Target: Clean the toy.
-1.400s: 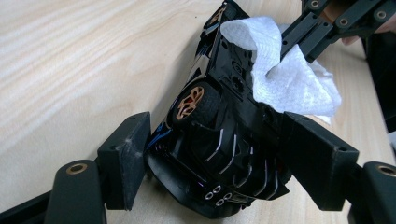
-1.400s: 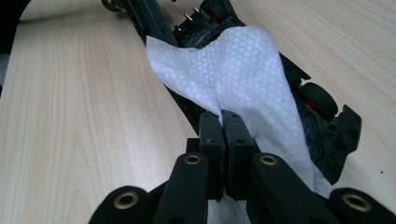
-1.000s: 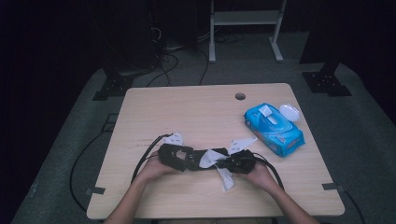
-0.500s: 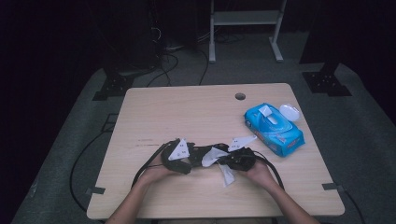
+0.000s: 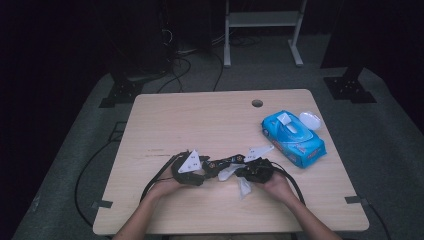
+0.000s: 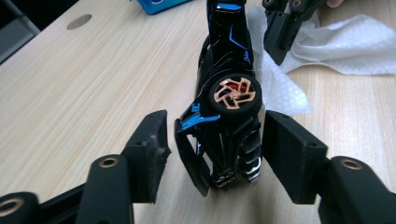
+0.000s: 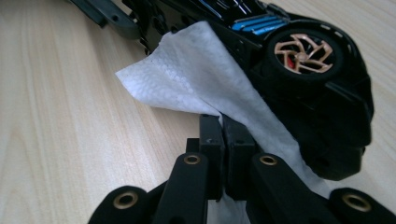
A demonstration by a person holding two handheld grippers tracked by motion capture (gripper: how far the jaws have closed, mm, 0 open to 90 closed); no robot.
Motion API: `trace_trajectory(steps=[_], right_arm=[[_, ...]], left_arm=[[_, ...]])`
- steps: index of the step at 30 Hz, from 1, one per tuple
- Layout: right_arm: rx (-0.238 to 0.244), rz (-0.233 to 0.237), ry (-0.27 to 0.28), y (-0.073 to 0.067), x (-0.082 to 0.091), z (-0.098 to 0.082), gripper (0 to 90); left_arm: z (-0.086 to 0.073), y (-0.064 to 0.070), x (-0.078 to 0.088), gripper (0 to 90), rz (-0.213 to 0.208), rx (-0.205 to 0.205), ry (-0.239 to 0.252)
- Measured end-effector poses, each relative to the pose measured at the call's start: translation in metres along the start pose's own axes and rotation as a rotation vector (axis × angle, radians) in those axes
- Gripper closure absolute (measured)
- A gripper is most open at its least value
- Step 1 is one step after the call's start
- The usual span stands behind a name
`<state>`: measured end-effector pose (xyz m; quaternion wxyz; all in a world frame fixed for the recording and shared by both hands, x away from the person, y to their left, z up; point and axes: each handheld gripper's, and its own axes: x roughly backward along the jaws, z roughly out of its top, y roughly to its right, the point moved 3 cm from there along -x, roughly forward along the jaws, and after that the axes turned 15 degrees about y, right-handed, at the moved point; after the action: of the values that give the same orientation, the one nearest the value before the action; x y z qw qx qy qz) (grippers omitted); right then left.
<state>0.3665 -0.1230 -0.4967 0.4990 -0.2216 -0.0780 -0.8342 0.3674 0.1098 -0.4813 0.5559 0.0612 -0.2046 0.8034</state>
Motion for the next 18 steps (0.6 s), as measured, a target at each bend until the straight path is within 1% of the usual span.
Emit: trace_trajectory(steps=[1, 2, 4, 6, 7, 8, 11, 13, 15, 18], right_arm=[[-0.002, 0.003, 0.007, 0.000, 0.001, 0.001, 87.2], [-0.004, 0.009, 0.019, -0.001, 0.003, 0.003, 87.3], [-0.015, 0.024, 0.036, -0.003, 0.006, 0.007, 87.3], [-0.006, 0.037, 0.052, -0.007, 0.010, 0.012, 87.3], [-0.005, 0.046, 0.064, -0.010, 0.012, 0.016, 87.3], [-0.006, 0.057, 0.080, -0.014, 0.015, 0.021, 87.3], [0.016, 0.072, 0.121, -0.022, 0.018, 0.038, 87.4], [0.036, 0.079, 0.143, -0.027, 0.016, 0.049, 87.4], [0.046, 0.087, 0.152, -0.031, 0.009, 0.060, 87.4], [0.039, 0.094, 0.159, -0.034, -0.006, 0.069, 87.4]], left_arm=[[0.000, 0.000, 0.000, 42.5, -0.009, 0.012, 0.004], [0.000, 0.000, 0.000, 45.4, -0.013, 0.021, 0.006], [-0.001, 0.000, -0.001, 48.2, -0.018, 0.043, 0.009], [-0.002, 0.000, -0.001, 50.9, -0.021, 0.052, 0.004], [-0.003, 0.000, -0.001, 51.7, -0.027, 0.068, 0.007], [-0.003, 0.000, -0.001, 52.5, -0.029, 0.075, 0.008], [-0.005, -0.001, -0.002, 53.8, -0.038, 0.109, 0.005], [-0.005, -0.002, -0.001, 54.7, -0.044, 0.124, 0.006], [-0.005, -0.002, -0.001, 55.8, -0.051, 0.133, 0.012], [-0.005, -0.002, 0.000, 56.8, -0.058, 0.136, 0.014]])
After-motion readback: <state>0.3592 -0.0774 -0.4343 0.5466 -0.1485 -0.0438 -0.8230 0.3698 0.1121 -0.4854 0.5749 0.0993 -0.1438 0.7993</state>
